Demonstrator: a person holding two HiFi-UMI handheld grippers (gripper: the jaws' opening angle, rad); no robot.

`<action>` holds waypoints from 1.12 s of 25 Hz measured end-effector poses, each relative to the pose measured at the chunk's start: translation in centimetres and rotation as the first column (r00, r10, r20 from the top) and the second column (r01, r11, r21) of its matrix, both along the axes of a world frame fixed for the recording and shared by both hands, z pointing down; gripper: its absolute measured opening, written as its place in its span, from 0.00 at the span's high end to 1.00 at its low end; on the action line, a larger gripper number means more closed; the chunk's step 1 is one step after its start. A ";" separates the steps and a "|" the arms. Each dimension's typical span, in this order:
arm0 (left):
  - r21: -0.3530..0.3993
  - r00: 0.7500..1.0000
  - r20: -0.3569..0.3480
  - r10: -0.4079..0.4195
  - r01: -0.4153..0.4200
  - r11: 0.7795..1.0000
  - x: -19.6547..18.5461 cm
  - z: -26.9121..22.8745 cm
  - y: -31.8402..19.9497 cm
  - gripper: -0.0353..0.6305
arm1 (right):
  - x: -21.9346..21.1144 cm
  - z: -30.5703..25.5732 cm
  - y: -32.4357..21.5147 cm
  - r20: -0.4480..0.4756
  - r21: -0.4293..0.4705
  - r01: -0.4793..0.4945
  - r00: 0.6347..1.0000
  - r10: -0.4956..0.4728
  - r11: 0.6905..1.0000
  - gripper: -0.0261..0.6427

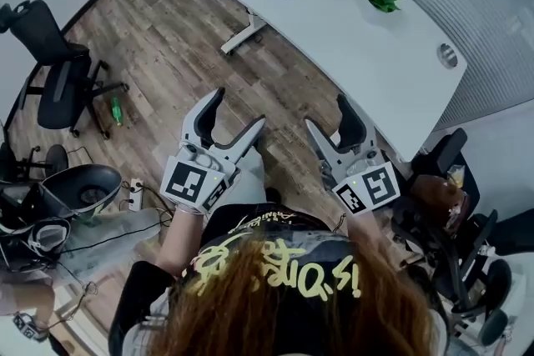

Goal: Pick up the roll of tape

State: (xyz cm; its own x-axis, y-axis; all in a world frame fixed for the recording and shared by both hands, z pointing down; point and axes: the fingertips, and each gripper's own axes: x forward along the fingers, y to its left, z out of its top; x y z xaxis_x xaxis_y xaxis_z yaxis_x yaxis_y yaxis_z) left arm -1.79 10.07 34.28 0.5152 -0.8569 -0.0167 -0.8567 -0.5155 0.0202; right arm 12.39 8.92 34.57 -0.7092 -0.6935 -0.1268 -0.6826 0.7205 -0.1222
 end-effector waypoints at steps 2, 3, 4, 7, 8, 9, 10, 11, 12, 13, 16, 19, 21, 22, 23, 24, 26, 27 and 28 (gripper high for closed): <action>-0.005 1.000 -0.007 -0.005 0.005 1.000 -0.4 0.4 -0.9 0.42 | -0.2 0.0 -0.9 -0.011 0.008 -0.001 1.000 0.002 1.000 0.50; -0.003 1.000 -0.010 -0.004 0.004 1.000 -0.6 0.5 -1.4 0.42 | -0.3 0.0 -1.5 -0.014 0.010 -0.006 1.000 0.006 1.000 0.50; 0.000 1.000 -0.014 -0.004 0.004 1.000 -0.8 0.5 -2.0 0.42 | -0.3 0.0 -2.1 -0.014 0.011 -0.011 1.000 0.011 1.000 0.50; 0.016 1.000 -0.029 0.000 0.000 1.000 -1.4 0.4 -4.3 0.42 | -0.6 0.1 -4.2 -0.017 0.014 -0.025 1.000 0.025 1.000 0.50; 0.020 0.999 -0.034 0.004 -0.004 1.000 -1.5 0.5 -5.3 0.42 | -0.8 0.1 -5.0 -0.022 0.018 -0.027 0.999 0.028 0.999 0.50; 0.023 0.999 -0.036 0.009 -0.009 1.000 -1.6 0.6 -6.4 0.42 | -1.1 0.2 -6.0 -0.027 0.021 -0.028 0.999 0.029 0.999 0.50; 0.028 0.999 -0.035 0.015 -0.014 1.000 -1.8 0.6 -7.6 0.42 | -1.4 0.2 -7.0 -0.030 0.024 -0.027 0.999 0.028 0.999 0.50; 0.034 0.999 -0.032 0.019 -0.018 0.999 -2.0 0.6 -8.8 0.42 | -1.9 0.2 -8.1 -0.030 0.028 -0.026 0.999 0.027 0.999 0.50; 0.042 0.999 -0.029 0.024 -0.023 0.999 -2.2 0.6 -10.1 0.42 | -2.3 0.2 -9.3 -0.029 0.034 -0.027 0.999 0.028 0.999 0.50; 0.050 0.999 -0.027 0.029 -0.028 0.998 -2.5 0.5 -11.4 0.42 | -2.7 0.1 -10.6 -0.028 0.041 -0.029 0.999 0.030 0.999 0.50; 0.058 0.999 -0.017 0.051 -0.050 0.997 -3.5 0.7 -15.8 0.42 | -3.9 0.5 -15.0 -0.022 0.045 -0.045 0.999 0.046 0.998 0.50; 0.050 0.997 -0.002 0.072 -0.072 0.996 -5.1 0.6 -20.5 0.43 | -5.7 0.5 -19.8 -0.012 0.035 -0.058 0.998 0.058 0.998 0.50; 0.045 0.996 -0.002 0.088 -0.088 0.995 -6.1 0.0 -23.9 0.43 | -7.1 -0.2 -22.8 -0.009 0.034 -0.064 0.998 0.064 0.997 0.50; 0.051 0.995 -0.006 0.098 -0.097 0.994 -6.5 -0.4 -25.5 0.43 | -7.6 -0.5 -24.2 -0.009 0.034 -0.069 0.998 0.070 0.997 0.50; 0.057 0.994 -0.010 0.108 -0.108 0.993 -6.8 -0.8 -27.0 0.43 | -8.0 -0.8 -25.5 -0.011 0.034 -0.077 0.997 0.077 0.996 0.50; 0.058 0.993 -0.011 0.119 -0.118 0.991 -7.0 -1.2 -28.4 0.43 | -8.3 -1.0 -26.8 -0.013 0.032 -0.086 0.996 0.086 0.996 0.50; 0.044 0.991 -0.002 0.134 -0.134 0.990 -7.5 -1.4 -31.1 0.43 | -9.0 -1.3 -29.3 -0.013 0.027 -0.105 0.994 0.105 0.994 0.50; 0.038 0.990 0.002 0.139 -0.139 0.990 -7.8 -1.4 -32.4 0.43 | -9.3 -1.4 -30.5 -0.012 0.025 -0.113 0.993 0.113 0.993 0.50; 0.036 0.989 0.001 0.147 -0.147 0.989 -8.0 -1.4 -33.6 0.43 | -9.5 -1.4 -31.5 -0.013 0.024 -0.120 0.993 0.121 0.992 0.50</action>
